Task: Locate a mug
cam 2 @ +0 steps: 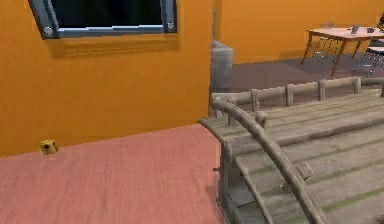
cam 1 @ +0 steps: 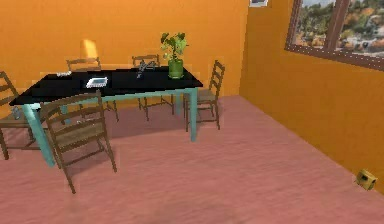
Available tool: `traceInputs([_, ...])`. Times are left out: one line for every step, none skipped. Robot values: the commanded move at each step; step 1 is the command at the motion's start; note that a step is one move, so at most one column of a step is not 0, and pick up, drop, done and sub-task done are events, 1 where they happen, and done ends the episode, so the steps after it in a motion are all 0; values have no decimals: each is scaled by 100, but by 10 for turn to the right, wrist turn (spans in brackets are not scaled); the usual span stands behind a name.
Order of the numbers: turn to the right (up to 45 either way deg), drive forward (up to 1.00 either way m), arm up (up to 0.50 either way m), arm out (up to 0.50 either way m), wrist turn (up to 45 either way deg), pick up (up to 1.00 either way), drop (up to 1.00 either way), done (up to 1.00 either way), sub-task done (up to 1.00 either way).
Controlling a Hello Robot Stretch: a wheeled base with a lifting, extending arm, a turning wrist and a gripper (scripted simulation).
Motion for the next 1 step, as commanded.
traceInputs([-150,0,0,0,0,0,0,0,0])
